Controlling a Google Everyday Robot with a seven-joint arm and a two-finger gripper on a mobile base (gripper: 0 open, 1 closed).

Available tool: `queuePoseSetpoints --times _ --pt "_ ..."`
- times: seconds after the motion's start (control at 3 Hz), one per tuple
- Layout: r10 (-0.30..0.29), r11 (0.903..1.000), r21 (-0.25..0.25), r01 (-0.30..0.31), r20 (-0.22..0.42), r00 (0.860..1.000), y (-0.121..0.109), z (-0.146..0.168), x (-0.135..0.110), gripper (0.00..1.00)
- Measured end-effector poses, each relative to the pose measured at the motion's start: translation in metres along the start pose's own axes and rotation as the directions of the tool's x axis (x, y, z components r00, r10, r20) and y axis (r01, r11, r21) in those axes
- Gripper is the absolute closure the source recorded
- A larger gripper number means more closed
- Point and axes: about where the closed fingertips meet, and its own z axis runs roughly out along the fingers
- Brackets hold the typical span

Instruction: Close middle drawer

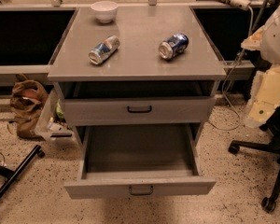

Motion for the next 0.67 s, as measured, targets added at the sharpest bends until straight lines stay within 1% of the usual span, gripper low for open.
queuePoseSetpoints --times 0.33,0.67 --pt "0.000 1.0000 0.000 0.000 0.000 1.000 0.000 0.000 0.000 0.00" --pt "0.020 0.9994 0.028 -0.020 -0.013 1.000 0.002 0.014 0.003 0.00"
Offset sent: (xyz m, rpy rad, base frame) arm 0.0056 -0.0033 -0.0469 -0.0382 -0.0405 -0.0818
